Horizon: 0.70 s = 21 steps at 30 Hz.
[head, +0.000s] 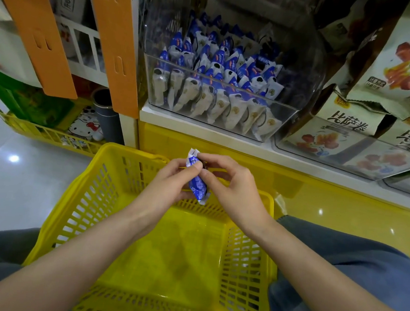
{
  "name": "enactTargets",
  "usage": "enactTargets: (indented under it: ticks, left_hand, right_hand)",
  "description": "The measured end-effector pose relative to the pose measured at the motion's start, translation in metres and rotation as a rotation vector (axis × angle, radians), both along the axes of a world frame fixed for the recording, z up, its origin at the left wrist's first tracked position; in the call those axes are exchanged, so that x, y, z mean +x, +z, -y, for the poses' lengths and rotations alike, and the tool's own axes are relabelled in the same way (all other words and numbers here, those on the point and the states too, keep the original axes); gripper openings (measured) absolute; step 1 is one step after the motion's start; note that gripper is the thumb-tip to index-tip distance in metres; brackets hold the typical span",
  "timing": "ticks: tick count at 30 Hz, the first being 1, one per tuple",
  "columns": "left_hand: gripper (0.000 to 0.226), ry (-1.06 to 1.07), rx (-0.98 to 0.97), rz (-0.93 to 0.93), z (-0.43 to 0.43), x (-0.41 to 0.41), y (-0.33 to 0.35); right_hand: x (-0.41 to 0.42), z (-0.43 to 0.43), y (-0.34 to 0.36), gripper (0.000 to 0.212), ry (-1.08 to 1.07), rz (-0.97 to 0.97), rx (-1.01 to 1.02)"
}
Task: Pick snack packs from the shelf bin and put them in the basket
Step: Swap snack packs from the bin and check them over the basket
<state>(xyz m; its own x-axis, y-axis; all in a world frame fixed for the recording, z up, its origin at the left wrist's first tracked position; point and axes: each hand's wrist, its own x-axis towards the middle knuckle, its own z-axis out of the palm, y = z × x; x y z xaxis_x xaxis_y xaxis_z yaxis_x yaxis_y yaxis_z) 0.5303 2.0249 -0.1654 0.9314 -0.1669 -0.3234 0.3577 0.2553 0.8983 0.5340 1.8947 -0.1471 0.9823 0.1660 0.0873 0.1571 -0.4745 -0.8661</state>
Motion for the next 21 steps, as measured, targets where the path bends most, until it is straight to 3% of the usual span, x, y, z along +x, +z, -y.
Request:
enactTargets:
  ticks: [5,13,17,21]
  left_hand:
    - [0.018,0.038,0.055,0.087,0.0013,-0.0008,-0.0037]
    - [0.012,0.08,0.144,0.131,0.005,0.0001,-0.0039]
    - [0.019,0.066,0.108,0.027,0.0024,0.0008,-0.0031]
    - [0.03,0.048,0.21,0.056,-0.0016,-0.0004,-0.0039]
  right_hand:
    - [-0.0034,0.0002,-0.0006,0.024,-0.056,0.067,-0.003]
    - [-0.0004,0.0044,0.0012,0.017,-0.131,0.092,-0.228]
    - [-0.0014,0.0022,-0.0007,0.019,-0.09,0.103,-0.254]
    - [-0.0042,-0.0009,-0.0009,0.023,0.014,0.125,-0.242]
